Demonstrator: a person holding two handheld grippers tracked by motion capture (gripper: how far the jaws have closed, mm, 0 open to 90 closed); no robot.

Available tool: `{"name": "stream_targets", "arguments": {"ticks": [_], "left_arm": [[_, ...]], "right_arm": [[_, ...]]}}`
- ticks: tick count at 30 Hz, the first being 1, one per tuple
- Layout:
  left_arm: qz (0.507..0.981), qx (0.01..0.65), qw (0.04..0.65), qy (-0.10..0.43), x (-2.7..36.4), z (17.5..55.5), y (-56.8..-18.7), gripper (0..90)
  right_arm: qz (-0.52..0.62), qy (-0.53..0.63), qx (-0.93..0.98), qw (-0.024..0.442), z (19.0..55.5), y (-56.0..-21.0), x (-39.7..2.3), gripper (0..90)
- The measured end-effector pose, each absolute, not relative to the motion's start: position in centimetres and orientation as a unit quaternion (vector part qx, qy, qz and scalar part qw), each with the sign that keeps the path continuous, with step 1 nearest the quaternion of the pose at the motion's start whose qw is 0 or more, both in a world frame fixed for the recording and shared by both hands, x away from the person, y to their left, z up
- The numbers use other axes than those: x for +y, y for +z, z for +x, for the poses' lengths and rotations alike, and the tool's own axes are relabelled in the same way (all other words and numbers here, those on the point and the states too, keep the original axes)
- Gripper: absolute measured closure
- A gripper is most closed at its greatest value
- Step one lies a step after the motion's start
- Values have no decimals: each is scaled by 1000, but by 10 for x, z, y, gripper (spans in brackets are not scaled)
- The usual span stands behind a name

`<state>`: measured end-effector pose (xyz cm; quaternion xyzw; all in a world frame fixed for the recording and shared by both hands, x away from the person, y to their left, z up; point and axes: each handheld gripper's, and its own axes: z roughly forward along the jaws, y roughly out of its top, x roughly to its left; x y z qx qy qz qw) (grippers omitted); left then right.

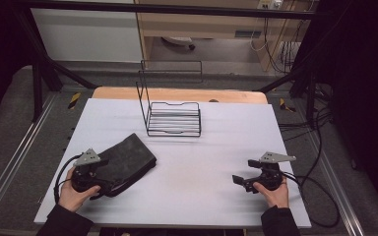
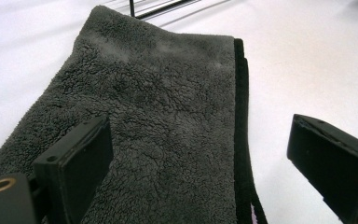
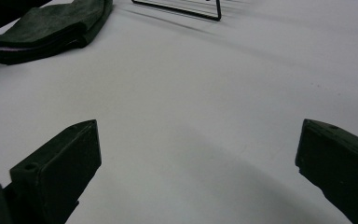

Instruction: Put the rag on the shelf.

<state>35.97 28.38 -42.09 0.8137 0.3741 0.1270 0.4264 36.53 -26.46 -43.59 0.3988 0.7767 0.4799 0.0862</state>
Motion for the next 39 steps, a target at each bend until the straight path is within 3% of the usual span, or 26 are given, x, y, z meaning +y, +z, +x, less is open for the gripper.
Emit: {"name": "stream_targets", "arguments": {"ticks": [18,27,39], "left_arm": [[818,378,413,135,263,359,-409,84],[826,372,399,142,236,366,-399,187],[850,355,365,133,192,387,-408,411]], "right_arm": [[399,476,779,89,365,-435,-263,8],[401,474,779,92,364,-436,-261,9],[400,470,782,91,365,-437,-260,9]]}}
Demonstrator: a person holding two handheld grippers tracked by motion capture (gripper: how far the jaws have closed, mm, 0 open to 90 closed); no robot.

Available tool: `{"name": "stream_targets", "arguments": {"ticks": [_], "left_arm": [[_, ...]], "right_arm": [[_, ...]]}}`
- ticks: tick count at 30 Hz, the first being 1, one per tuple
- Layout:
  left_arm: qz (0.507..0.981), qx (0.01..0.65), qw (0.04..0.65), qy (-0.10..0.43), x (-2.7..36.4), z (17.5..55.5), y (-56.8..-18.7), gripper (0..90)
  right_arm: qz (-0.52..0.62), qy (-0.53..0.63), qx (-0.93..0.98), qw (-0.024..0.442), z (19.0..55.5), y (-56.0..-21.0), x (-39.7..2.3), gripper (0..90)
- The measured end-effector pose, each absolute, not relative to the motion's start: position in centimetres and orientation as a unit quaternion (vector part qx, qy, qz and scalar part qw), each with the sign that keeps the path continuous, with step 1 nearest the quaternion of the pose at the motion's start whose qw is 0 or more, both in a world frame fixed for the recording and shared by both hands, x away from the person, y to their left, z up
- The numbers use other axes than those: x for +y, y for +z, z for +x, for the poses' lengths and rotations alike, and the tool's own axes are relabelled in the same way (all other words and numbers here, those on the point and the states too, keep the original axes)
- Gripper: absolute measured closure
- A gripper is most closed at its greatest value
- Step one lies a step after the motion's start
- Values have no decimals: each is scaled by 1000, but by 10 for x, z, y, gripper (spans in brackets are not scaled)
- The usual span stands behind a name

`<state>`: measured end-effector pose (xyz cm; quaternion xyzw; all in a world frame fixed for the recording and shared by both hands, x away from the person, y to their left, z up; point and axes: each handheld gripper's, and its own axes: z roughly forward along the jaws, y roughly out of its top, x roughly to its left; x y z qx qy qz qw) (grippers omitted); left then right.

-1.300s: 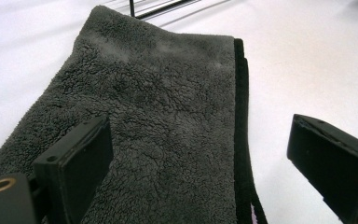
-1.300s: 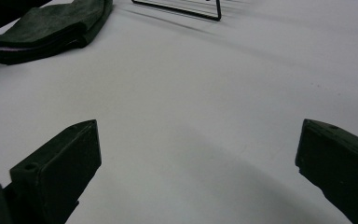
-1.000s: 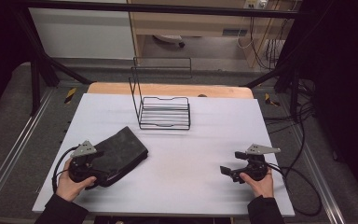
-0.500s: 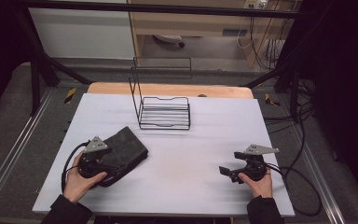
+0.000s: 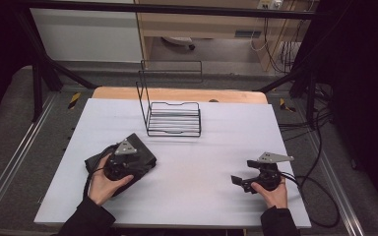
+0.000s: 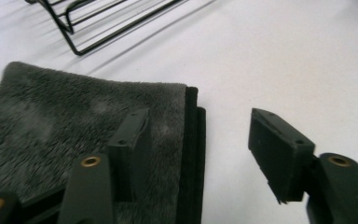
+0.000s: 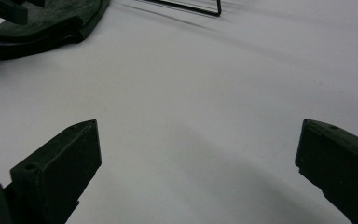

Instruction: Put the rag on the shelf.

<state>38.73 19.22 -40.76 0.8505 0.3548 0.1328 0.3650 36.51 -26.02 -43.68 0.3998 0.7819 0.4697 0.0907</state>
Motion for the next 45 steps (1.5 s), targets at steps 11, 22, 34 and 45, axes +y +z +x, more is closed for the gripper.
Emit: {"name": "stream_targets", "arguments": {"ticks": [11,22,34,45], "left_arm": [[865,351,324,155,172,403,-435,531],[864,352,315,174,172,408,-437,697],[866,347,325,158,174,405,-430,836],[875,314,342,137,165,395,-412,840]], "right_arm": [[399,469,783,92,365,-438,-260,10],[397,471,782,91,365,-437,-260,9],[395,472,783,88,366,-438,-259,10],[395,473,783,85,366,-438,-258,10]]}}
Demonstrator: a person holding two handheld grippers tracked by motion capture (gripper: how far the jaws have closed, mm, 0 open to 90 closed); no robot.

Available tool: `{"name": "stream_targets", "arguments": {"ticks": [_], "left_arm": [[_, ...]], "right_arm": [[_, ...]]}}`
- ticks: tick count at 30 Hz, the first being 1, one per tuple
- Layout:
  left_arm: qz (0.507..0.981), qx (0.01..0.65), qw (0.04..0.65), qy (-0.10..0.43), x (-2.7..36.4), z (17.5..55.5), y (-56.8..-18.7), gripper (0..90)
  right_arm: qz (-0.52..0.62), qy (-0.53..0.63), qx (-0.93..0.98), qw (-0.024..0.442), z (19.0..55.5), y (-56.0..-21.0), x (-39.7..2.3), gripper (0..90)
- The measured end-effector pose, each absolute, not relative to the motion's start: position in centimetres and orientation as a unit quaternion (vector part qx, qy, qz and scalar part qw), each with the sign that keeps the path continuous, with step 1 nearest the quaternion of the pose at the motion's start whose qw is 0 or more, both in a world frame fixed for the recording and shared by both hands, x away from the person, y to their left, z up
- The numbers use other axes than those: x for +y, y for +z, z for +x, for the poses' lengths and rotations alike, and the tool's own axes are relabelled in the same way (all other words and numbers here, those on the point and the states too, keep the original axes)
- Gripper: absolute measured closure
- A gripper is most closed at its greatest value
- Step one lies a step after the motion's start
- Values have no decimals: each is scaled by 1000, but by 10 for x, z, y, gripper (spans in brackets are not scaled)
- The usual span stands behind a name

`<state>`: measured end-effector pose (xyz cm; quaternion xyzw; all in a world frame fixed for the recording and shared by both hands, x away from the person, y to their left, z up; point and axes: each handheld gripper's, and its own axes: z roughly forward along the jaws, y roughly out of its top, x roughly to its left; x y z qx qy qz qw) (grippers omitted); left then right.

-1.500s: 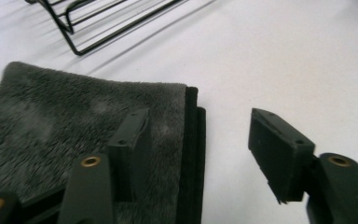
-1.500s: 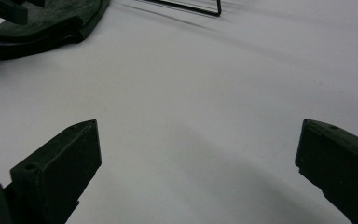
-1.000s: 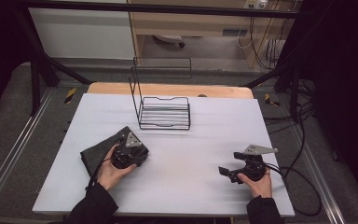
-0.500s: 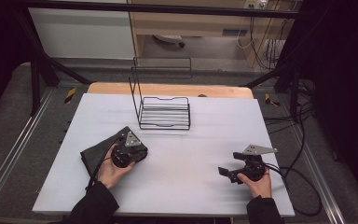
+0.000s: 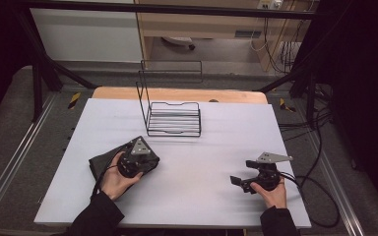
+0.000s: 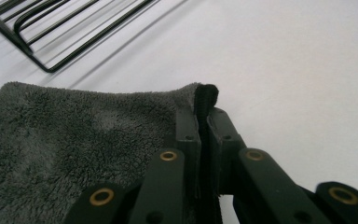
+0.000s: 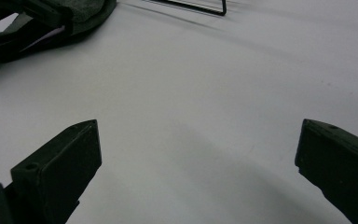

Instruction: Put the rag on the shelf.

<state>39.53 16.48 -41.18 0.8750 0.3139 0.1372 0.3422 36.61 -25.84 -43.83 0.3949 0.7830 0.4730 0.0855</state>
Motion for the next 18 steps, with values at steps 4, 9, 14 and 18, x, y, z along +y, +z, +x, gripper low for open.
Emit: {"name": "stream_targets", "arguments": {"ticks": [4,9,14,18], "left_arm": [[879,297,352,126,156,391,-407,841],[875,288,376,102,141,387,-400,840],[873,291,382,84,121,388,-400,839],[875,289,383,74,104,388,-402,838]], "right_arm": [[395,473,783,85,366,-438,-258,10],[396,474,782,84,366,-438,-258,10],[394,475,782,85,366,-438,-258,11],[395,474,782,84,366,-438,-257,11]]}}
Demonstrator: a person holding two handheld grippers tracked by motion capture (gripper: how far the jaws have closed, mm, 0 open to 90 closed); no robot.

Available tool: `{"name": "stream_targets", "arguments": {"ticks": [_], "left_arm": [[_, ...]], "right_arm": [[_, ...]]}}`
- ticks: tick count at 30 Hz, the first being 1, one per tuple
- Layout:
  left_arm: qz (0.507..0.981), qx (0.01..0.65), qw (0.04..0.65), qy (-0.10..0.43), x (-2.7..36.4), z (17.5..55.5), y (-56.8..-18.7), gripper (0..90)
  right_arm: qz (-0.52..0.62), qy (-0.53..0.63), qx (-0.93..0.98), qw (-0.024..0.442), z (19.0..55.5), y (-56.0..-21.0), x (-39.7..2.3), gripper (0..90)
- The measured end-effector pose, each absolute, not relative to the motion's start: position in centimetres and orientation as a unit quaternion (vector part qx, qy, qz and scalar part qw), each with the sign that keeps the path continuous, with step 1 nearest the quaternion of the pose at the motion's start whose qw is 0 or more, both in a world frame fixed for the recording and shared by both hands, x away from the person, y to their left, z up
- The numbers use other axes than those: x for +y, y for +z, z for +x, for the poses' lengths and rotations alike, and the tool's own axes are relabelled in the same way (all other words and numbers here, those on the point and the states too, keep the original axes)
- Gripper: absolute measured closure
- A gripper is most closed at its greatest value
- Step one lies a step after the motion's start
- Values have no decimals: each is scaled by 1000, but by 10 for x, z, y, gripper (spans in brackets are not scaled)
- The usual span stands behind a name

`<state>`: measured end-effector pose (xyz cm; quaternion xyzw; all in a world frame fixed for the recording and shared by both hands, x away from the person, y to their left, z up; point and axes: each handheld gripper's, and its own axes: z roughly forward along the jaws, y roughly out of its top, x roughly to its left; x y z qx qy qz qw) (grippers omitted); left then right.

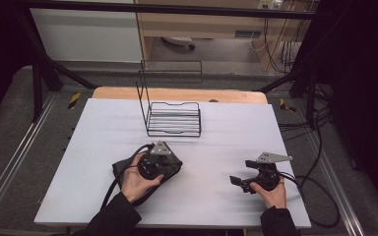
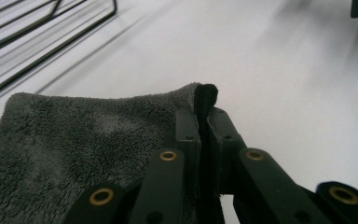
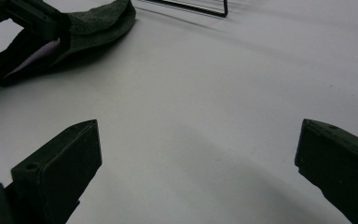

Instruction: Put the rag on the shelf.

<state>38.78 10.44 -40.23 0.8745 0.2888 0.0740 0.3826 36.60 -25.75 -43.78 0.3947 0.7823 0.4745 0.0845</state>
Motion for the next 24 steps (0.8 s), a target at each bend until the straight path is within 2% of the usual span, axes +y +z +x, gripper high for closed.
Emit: {"name": "stream_targets", "arguments": {"ticks": [5,8,12,18,24], "left_arm": [[878,300,366,65,92,395,-417,826],[884,297,356,62,91,396,-424,778],[883,297,356,75,100,393,-413,611],[873,311,360,106,149,390,-388,408],[852,364,355,123,214,394,-387,390]], "right_arm": [[393,475,782,86,366,-438,-257,14],[395,476,781,86,366,-437,-256,19],[391,472,785,94,365,-437,-253,35],[387,472,787,95,364,-433,-238,87],[389,471,786,99,363,-429,-215,127]]}}
